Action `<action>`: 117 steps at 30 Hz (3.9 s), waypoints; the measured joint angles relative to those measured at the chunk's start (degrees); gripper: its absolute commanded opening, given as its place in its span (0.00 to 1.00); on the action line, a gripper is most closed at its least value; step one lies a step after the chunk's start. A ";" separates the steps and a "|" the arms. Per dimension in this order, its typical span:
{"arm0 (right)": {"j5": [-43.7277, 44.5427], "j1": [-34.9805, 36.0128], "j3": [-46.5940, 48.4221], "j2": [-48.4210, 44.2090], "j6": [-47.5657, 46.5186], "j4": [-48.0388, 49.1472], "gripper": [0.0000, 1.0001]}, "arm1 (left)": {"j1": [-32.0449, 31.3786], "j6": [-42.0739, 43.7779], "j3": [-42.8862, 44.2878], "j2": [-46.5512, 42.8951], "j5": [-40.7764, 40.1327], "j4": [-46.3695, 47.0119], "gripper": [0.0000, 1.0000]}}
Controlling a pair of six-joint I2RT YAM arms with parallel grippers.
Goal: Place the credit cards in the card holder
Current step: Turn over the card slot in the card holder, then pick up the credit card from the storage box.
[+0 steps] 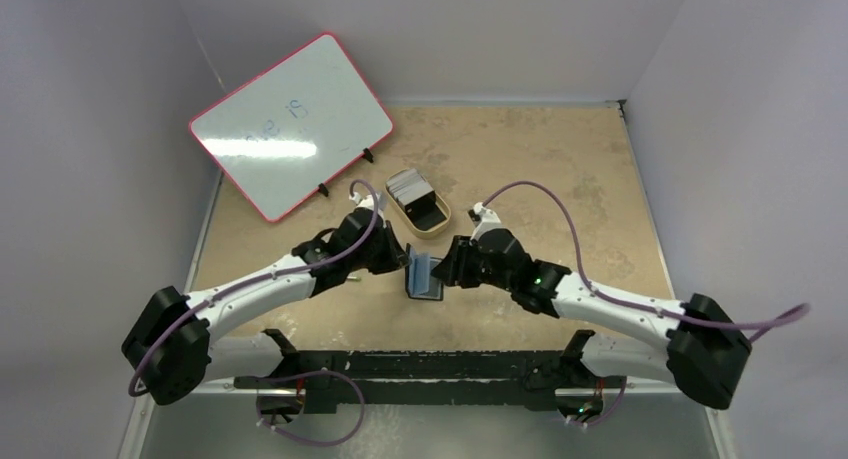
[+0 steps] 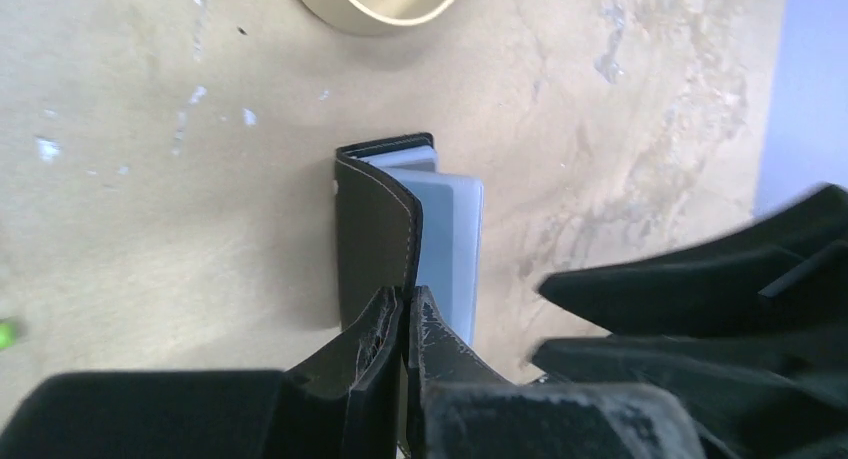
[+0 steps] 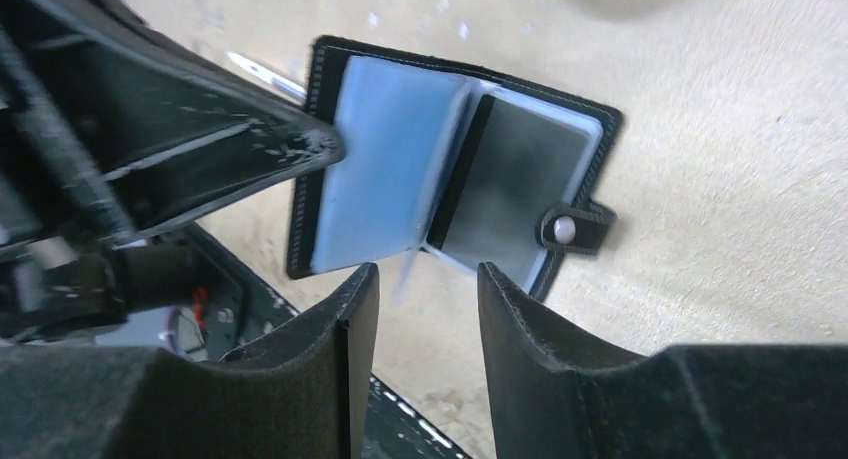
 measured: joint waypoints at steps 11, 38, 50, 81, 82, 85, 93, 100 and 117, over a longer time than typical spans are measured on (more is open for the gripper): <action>11.15 0.00 2.71 -9.01 -2.75 -8.72 0.49 | -5.60 0.94 8.00 6.36 -6.71 -10.82 0.00; 1.33 -12.83 16.59 9.29 -72.81 14.60 0.56 | 7.52 0.72 -4.00 2.82 1.07 -1.81 0.16; -17.44 -17.09 32.96 27.78 -97.11 3.43 0.56 | 7.56 -1.92 -10.36 3.17 5.29 5.40 0.16; -17.97 -14.51 43.06 44.04 -117.98 -6.29 0.55 | 7.56 -2.51 -11.98 1.68 6.51 7.91 0.16; -17.49 -14.47 43.17 44.26 -117.98 -6.03 0.54 | 7.56 -2.51 -12.04 1.68 6.54 7.93 0.16; -16.57 -14.36 43.25 44.46 -117.96 -5.75 0.52 | 7.56 -2.51 -12.13 1.68 6.54 8.00 0.16; -15.06 -14.10 43.25 44.46 -117.96 -5.86 0.44 | 7.56 -2.51 -12.26 1.68 6.56 8.24 0.15; -15.06 -14.10 43.25 44.46 -117.92 -6.08 0.35 | 7.56 -2.54 -12.28 1.68 6.58 8.37 0.15; -14.62 -14.10 44.22 44.46 -117.96 -7.63 0.10 | 7.56 -2.93 -12.37 1.97 6.99 9.38 0.15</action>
